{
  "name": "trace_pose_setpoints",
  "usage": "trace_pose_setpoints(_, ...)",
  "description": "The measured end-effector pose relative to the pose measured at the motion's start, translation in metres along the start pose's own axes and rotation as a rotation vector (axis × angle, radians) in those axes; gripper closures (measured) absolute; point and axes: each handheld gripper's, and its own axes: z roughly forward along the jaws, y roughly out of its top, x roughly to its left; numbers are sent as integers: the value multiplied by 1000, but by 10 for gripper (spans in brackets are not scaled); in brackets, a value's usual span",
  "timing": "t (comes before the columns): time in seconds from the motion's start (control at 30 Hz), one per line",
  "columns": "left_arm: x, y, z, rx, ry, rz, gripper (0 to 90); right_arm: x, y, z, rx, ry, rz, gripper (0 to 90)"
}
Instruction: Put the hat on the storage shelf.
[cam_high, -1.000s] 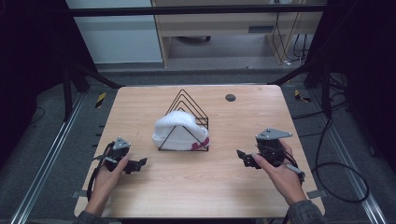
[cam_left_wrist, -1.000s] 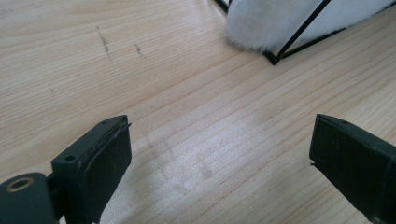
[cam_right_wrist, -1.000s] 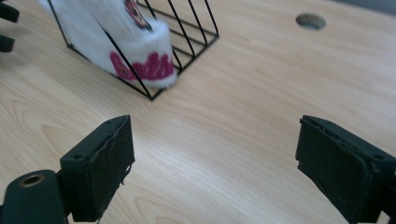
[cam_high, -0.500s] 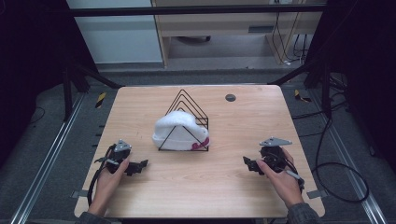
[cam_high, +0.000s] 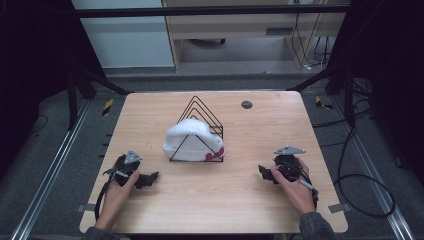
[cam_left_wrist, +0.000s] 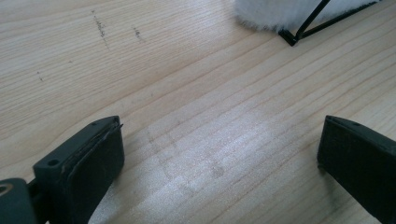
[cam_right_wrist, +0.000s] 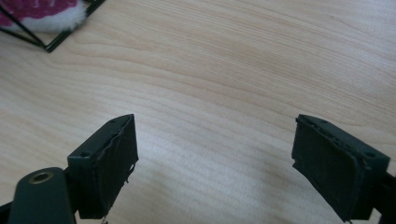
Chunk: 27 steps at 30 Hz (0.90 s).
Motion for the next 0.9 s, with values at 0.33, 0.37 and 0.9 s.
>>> trace_pose_setpoints(0.33, 0, 0, 0, 1, -2, 1, 0, 1, 3, 24, -8, -50, 46, 159)
trace_pose_setpoints(0.37, 0, 0, 0, 1, -3, 1, 0, 2, 3, 26, -8, -54, 42, 160)
trace_pose_setpoints(0.9, -1, -1, 0, 1, -3, -2, 0, 14, -4, 29, -38, -108, 45, 157)
